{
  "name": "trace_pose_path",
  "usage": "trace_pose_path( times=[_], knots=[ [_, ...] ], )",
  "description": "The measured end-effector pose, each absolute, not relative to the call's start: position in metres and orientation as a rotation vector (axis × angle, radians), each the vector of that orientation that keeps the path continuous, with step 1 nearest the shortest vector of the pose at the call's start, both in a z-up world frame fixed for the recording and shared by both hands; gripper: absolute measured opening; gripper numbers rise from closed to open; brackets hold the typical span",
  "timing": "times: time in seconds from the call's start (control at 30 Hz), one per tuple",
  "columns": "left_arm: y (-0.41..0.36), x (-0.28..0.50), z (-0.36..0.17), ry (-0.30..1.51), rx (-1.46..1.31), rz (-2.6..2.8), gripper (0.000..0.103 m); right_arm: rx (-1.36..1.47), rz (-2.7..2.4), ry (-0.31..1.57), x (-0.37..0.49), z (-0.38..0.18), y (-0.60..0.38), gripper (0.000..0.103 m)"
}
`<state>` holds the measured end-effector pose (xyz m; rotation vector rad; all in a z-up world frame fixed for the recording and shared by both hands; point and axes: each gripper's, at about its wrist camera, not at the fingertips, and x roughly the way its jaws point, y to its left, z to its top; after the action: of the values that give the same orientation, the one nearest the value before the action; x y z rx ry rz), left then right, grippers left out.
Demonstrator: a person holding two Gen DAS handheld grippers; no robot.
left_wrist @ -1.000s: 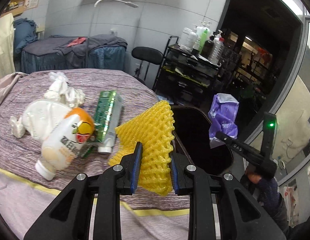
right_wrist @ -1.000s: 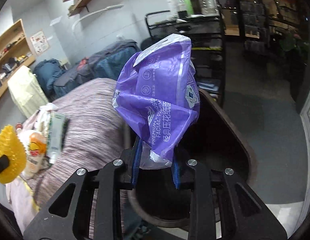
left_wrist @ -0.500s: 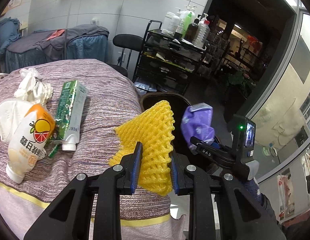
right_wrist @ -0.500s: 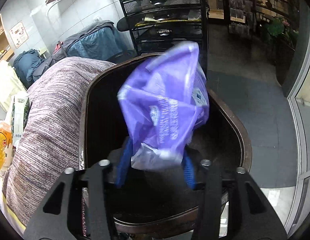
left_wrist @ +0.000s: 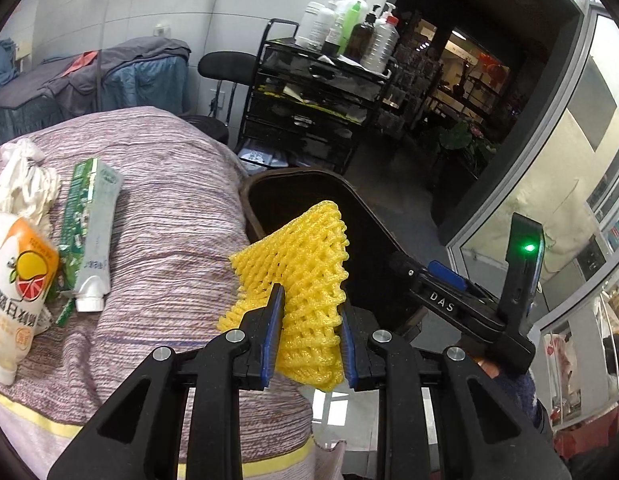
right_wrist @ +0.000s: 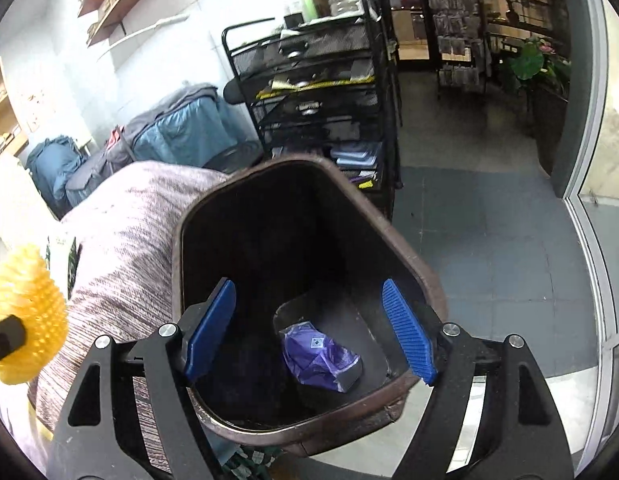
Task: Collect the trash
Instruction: 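Move the yellow foam net over the bin and open the left tool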
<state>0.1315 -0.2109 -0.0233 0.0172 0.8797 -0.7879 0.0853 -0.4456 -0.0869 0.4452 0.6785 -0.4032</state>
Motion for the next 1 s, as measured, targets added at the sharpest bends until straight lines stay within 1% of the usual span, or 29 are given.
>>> trace_pose_path(
  times=[0.07, 0.13, 0.53, 1.0],
  knots=[
    [-0.221, 0.133, -0.024, 0.889, 0.029, -0.808, 0.025, 0.449, -0.415, 0.669, 0.080, -0.084, -0.447, 0.080],
    [-0.230, 0.134, -0.027, 0.896, 0.043, -0.820, 0.025, 0.456, -0.428, 0.657, 0.074, -0.081, -0.450, 0.082],
    [-0.277, 0.145, -0.040, 0.924, 0.132, -0.833, 0.025, 0.498, -0.492, 0.646, 0.052, -0.081, -0.467, 0.082],
    [-0.308, 0.156, -0.064, 0.974, 0.226, -0.832, 0.025, 0.529, -0.548, 0.651, 0.036, -0.088, -0.481, 0.082]
  ],
)
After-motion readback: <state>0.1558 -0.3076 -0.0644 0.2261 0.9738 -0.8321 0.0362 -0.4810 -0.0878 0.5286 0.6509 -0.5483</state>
